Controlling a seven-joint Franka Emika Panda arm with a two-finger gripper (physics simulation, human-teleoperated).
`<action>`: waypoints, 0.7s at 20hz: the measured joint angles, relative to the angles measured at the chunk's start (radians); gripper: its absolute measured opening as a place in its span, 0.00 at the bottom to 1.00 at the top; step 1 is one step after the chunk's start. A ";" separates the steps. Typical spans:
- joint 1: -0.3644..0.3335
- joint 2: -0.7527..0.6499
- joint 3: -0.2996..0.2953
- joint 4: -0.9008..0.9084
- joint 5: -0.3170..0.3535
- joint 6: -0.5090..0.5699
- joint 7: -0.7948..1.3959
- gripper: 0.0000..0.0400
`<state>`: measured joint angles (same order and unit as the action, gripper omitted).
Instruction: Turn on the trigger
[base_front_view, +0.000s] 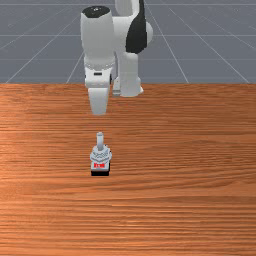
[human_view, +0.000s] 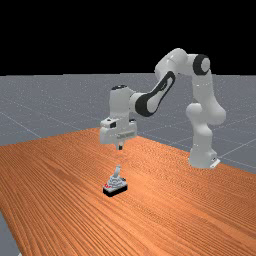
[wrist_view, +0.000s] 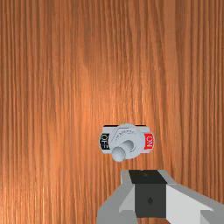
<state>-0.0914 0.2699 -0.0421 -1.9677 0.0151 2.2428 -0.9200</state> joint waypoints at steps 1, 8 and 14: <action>0.011 -0.002 0.001 -0.002 0.000 0.001 0.035 0.00; 0.029 -0.012 -0.006 0.004 -0.015 -0.144 0.107 0.00; 0.029 -0.143 -0.009 -0.195 -0.039 0.014 0.128 0.00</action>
<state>-0.0625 0.1266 -0.0508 -2.1625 -0.0240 2.2571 -0.7922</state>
